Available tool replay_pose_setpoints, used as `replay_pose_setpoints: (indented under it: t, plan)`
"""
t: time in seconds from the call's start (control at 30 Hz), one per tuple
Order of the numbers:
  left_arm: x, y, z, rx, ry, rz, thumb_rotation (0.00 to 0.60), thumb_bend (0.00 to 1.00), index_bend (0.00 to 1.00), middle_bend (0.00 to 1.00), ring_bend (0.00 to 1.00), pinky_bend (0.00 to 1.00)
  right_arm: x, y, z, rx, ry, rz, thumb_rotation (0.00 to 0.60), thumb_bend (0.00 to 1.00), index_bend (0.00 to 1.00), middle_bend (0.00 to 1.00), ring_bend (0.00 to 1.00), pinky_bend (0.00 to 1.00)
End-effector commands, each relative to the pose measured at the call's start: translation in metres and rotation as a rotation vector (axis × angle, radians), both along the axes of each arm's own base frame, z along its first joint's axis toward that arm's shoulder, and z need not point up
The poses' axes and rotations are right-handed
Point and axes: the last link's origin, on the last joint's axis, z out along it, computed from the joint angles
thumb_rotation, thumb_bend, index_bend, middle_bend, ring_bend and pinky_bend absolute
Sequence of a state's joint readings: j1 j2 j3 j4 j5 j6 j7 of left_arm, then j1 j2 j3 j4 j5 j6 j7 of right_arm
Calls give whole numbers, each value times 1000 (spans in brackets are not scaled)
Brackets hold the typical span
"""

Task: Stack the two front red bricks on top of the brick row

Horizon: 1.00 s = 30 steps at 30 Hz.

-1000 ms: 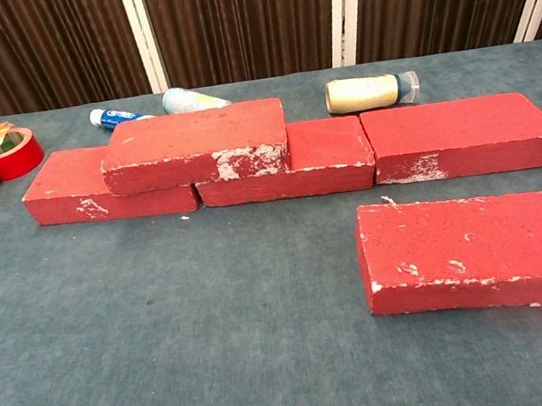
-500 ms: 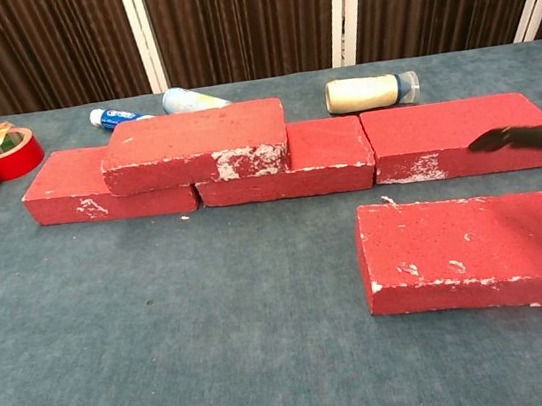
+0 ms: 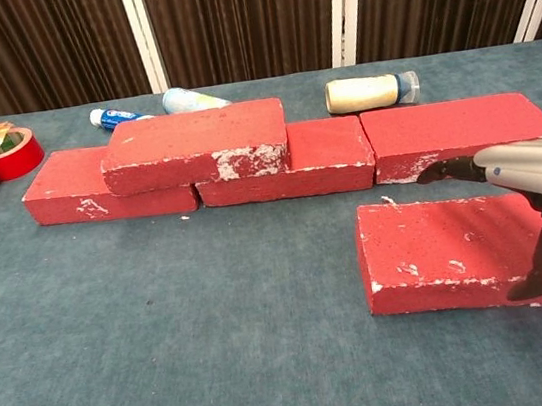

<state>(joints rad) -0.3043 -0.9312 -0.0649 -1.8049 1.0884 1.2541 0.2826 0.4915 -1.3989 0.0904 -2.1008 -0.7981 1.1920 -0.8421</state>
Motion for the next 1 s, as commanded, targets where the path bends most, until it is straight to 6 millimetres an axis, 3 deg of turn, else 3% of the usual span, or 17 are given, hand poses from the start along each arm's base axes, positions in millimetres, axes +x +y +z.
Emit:
replay_pose_setpoints:
  t: [0.03, 0.37, 0.73, 0.87, 1.0]
  plan:
    - [-2, -1, -2, -3, -1, 6, 600, 224, 0, 0, 0, 0, -5, -4, -2, -2, 29, -14, 600, 0, 112, 123, 10, 0]
    - [-3, 2, -13, -17, 4, 5, 600, 223, 0, 0, 0, 0, -26, -16, -5, 0, 57, -76, 600, 0, 111, 121, 2, 0]
    - [-8, 4, -15, -14, 14, 12, 600, 222, 0, 0, 0, 0, -33, -22, -15, 21, 61, -88, 600, 0, 110, 122, 5, 0]
    - [-9, 2, -13, -10, 15, 13, 600, 223, 0, 0, 0, 0, -31, -23, -19, 25, 60, -81, 600, 0, 113, 125, 61, 0]
    - [-10, 2, -12, -9, 15, 18, 600, 224, 0, 0, 0, 0, -28, -22, -22, 27, 56, -70, 600, 0, 131, 198, 174, 0]
